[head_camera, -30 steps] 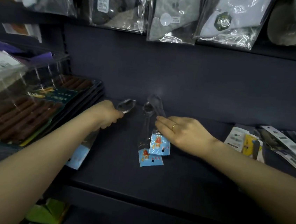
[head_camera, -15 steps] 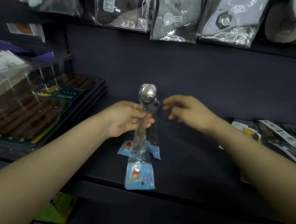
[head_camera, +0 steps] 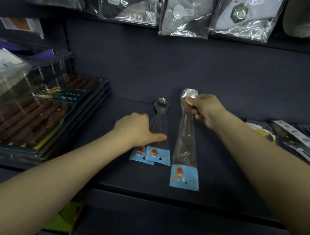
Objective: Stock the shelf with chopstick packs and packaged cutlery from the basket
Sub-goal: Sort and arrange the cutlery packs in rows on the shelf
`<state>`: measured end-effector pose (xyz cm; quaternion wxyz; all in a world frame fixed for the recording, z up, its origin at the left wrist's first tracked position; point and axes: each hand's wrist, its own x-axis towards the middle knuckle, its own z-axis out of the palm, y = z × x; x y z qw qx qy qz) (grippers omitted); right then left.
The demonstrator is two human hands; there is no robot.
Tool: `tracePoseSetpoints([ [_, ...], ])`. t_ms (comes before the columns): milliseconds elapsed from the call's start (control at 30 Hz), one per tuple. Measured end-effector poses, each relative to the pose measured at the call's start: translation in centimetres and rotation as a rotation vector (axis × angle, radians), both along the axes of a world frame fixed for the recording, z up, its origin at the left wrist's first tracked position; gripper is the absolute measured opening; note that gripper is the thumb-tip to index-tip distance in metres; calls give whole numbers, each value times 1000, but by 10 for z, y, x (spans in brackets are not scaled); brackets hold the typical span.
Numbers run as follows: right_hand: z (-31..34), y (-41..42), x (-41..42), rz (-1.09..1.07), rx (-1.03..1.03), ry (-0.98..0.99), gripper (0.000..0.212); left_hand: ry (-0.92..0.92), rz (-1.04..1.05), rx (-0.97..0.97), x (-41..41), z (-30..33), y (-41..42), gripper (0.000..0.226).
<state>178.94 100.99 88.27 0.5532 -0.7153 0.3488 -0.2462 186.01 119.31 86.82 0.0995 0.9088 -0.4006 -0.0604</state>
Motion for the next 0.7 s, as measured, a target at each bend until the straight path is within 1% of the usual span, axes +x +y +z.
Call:
tracePoseSetpoints([
  [67, -7, 1, 14, 25, 10, 38, 21, 6, -37, -18, -2, -2, -7, 53],
  [100, -10, 2, 20, 43, 23, 46, 23, 41, -49, -37, -1, -1, -9, 47],
  [167, -13, 2, 32, 70, 42, 73, 24, 133, -61, -71, 3, -1, -11, 37],
  [267, -14, 0, 46, 95, 73, 130, 25, 184, -88, -113, 9, -1, -9, 23],
  [333, -15, -1, 53, 105, 160, 133, 26, 208, -112, -123, 14, -3, -6, 25],
  [400, -17, -2, 59, 88, 279, 77, 26, 244, -113, -143, 18, -3, -2, 26],
  [433, -19, -2, 63, 67, 297, 48, 26, 259, -107, -160, 20, -4, 0, 26],
  [500, -25, -3, 70, 10, 204, 28, 29, 292, -97, -196, 22, -5, 2, 27],
  [600, -33, -4, 76, -88, -28, 58, 34, 321, -100, -230, 21, -7, 4, 26],
  [700, -34, -9, 75, -156, -181, 113, 28, 312, -123, -250, 19, -9, 5, 26],
])
